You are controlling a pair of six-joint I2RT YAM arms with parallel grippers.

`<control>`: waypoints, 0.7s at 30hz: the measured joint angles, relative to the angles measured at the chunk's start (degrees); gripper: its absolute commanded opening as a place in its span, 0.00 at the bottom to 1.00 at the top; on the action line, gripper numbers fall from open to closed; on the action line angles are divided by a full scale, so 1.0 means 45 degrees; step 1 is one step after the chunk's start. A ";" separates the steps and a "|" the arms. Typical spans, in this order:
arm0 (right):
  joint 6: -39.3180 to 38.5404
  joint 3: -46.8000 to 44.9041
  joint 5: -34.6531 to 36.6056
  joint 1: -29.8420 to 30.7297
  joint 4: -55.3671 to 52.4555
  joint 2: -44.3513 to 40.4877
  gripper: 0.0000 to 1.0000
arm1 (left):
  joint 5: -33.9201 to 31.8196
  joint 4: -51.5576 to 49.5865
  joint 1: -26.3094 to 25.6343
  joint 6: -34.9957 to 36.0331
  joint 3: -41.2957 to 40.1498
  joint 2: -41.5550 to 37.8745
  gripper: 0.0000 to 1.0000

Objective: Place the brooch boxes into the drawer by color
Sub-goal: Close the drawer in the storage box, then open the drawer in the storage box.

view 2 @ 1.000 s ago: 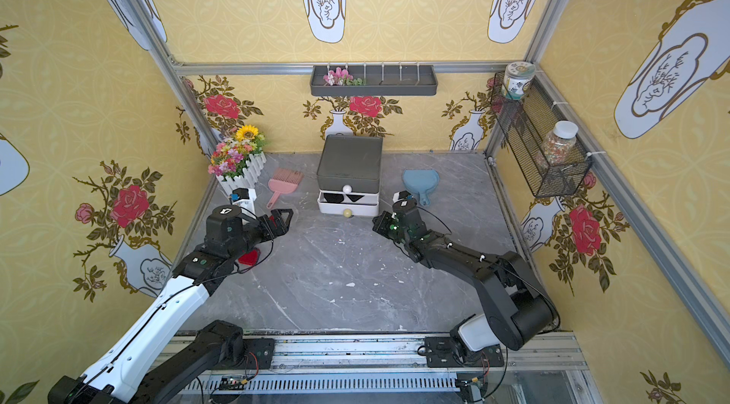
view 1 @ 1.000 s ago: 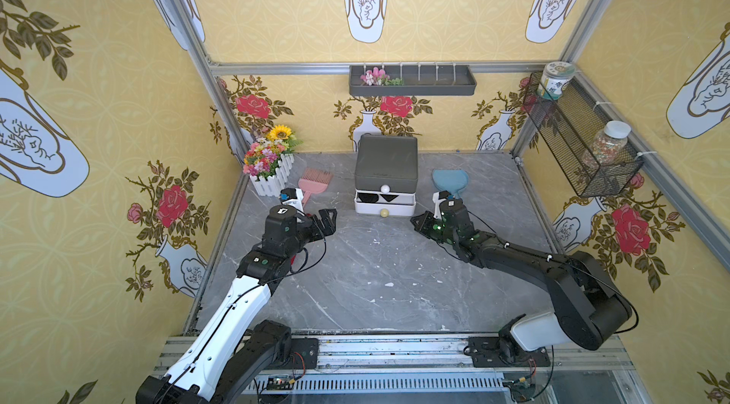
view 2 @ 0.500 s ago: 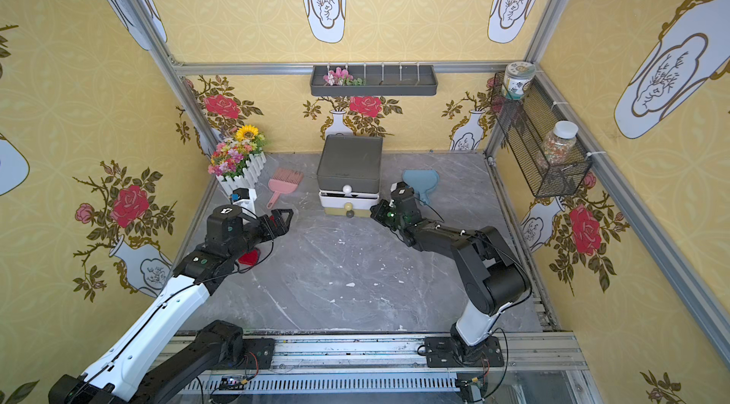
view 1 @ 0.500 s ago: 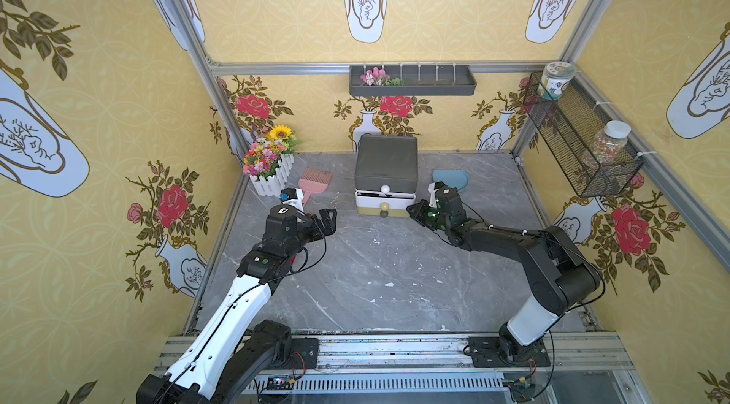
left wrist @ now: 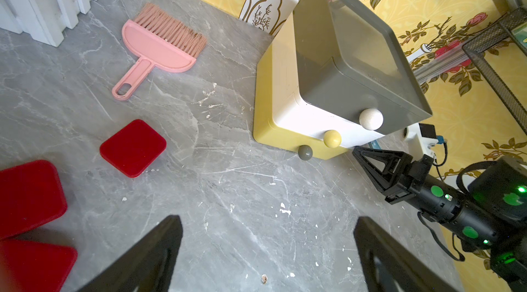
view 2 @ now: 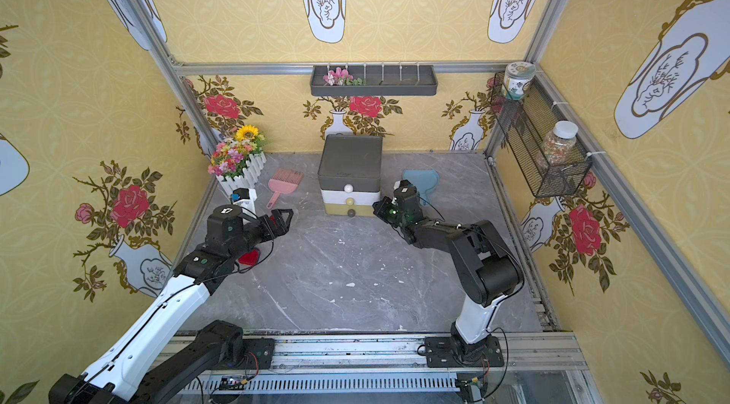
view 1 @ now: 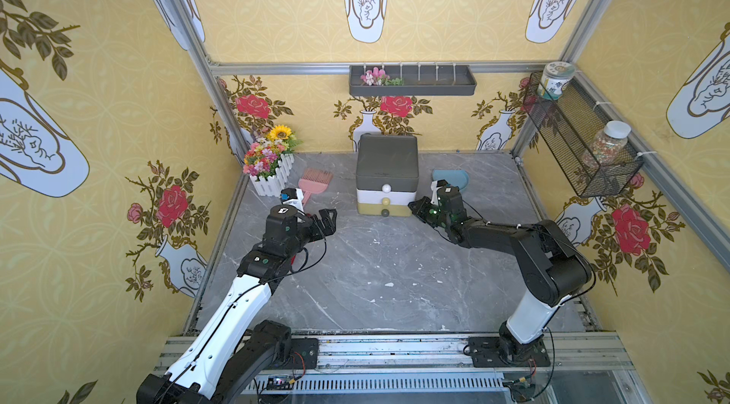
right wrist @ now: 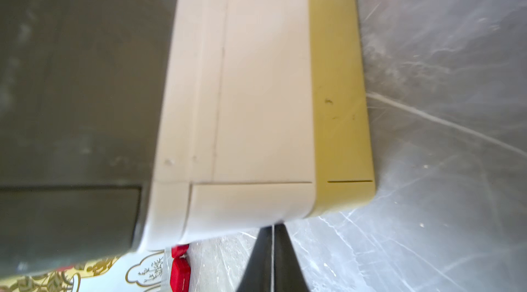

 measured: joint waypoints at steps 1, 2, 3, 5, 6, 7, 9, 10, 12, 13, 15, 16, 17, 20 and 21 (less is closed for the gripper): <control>0.0005 -0.0238 0.0039 0.0000 0.0092 -0.0180 0.37 | 0.0000 0.0000 0.0000 0.0000 0.0000 0.0000 1.00; 0.0092 -0.0495 0.0049 0.0005 0.0262 -0.0364 0.40 | -0.0005 0.0000 0.0000 0.0000 0.0000 0.0000 1.00; 0.0092 -0.0777 0.0092 0.0034 0.0423 -0.0534 0.42 | 0.0000 0.0005 0.0000 0.0000 0.0000 0.0000 1.00; 0.0282 -0.1394 0.0131 0.0204 0.0767 -0.0855 0.49 | 0.0000 0.0005 0.0000 0.0000 0.0000 0.0005 1.00; 0.0481 -0.1783 0.0136 0.0379 0.1015 -0.0976 0.53 | 0.0000 0.0005 0.0000 0.0000 0.0000 0.0015 1.00; 0.0525 -0.2089 0.0141 0.0573 0.1224 -0.1030 0.55 | 0.0000 0.0005 0.0000 0.0000 0.0000 0.0029 1.00; 0.0860 -0.2623 0.0189 0.1078 0.1695 -0.0996 0.58 | 0.0000 0.0005 0.0000 0.0000 0.0000 0.0049 1.00; 0.1083 -0.2851 0.0204 0.1394 0.2030 -0.0879 0.58 | 0.0000 0.0005 0.0000 0.0000 0.0000 0.0049 1.00; 0.1326 -0.3118 0.0330 0.1894 0.2832 -0.0437 0.58 | 0.0000 0.0005 0.0000 0.0000 0.0000 0.0049 1.00; 0.1559 -0.3220 0.0423 0.2103 0.3274 -0.0146 0.58 | 0.0000 0.0005 0.0000 0.0000 0.0000 0.0044 1.00; 0.1943 -0.3376 0.0549 0.2346 0.4439 0.0690 0.58 | 0.0000 0.0005 0.0000 0.0000 0.0000 0.0019 1.00; 0.2268 -0.3400 0.0680 0.2409 0.5085 0.1209 0.57 | 0.0000 0.0005 0.0000 0.0000 0.0000 -0.0005 1.00; 0.2516 -0.3395 0.0840 0.2492 0.5731 0.1724 0.57 | 0.0005 0.0000 0.0000 0.0000 0.0000 -0.0029 1.00; 0.3186 -0.3220 0.1214 0.2730 0.8204 0.3220 0.57 | 0.0005 0.0000 0.0000 -0.0005 0.0000 -0.0102 1.00; 0.3541 -0.3157 0.1258 0.2798 0.9063 0.3667 0.56 | 0.0000 0.0000 0.0000 -0.0005 0.0000 -0.0126 1.00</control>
